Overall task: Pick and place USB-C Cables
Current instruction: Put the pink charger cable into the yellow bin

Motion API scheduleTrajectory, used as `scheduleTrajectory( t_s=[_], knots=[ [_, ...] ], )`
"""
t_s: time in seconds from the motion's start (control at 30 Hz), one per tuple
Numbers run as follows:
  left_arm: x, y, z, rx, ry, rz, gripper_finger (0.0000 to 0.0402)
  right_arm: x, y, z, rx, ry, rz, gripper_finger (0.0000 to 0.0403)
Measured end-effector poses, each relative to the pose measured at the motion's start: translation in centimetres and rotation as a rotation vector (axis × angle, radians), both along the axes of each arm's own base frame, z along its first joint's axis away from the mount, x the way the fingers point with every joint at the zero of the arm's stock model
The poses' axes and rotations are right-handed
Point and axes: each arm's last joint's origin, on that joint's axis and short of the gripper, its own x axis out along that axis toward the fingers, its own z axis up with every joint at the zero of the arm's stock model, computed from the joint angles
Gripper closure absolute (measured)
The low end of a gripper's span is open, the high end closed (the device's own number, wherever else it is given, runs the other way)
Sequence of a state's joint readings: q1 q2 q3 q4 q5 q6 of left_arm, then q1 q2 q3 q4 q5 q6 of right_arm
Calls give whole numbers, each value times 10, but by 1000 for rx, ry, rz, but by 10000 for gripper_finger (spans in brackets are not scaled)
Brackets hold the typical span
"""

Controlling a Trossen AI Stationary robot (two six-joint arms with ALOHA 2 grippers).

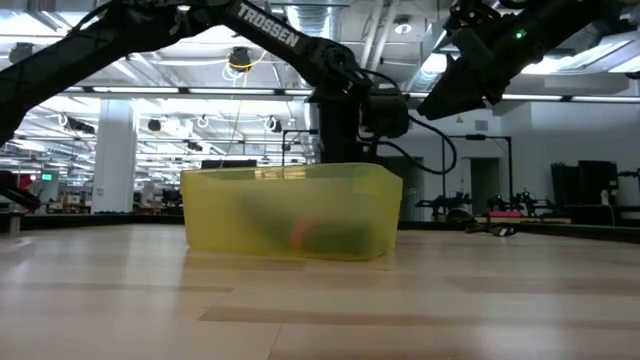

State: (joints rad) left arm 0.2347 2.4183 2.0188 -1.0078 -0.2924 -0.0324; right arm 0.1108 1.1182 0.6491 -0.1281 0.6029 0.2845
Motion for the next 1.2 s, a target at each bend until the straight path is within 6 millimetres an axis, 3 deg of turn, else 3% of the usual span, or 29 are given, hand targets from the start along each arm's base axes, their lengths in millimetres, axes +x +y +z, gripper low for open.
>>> scheduleTrajectory(
  t_s=[0.23, 0.33, 0.57, 0.73, 0.83, 0.93, 1.07, 1.2],
  knots=[
    [-4, -29, 49, 24, -37, -173, 399, 1, 0, 5, 6, -5, -1, 159],
    [-11, -50, 56, 25, -9, -255, 400, 1, 1, 8, 6, 11, 2, 159],
    [-54, -103, 86, -8, -27, -443, 401, 0, 11, 13, 23, 26, 26, 159],
    [-83, -134, 108, -131, -236, -616, 401, 2, 16, 19, 28, -41, 19, 159],
    [-96, -153, 100, -136, -255, -756, 401, 5, 17, 23, 40, -103, 21, 159],
    [-102, -166, 84, -82, -246, -786, 401, 8, 18, 28, 51, -160, 24, 159],
    [-106, -173, 63, -20, -185, -775, 401, 10, 18, 32, 60, -206, 25, 159],
    [-107, -174, 57, 10, -204, -750, 395, 11, 18, 36, 66, -246, 26, 159]
  ],
)
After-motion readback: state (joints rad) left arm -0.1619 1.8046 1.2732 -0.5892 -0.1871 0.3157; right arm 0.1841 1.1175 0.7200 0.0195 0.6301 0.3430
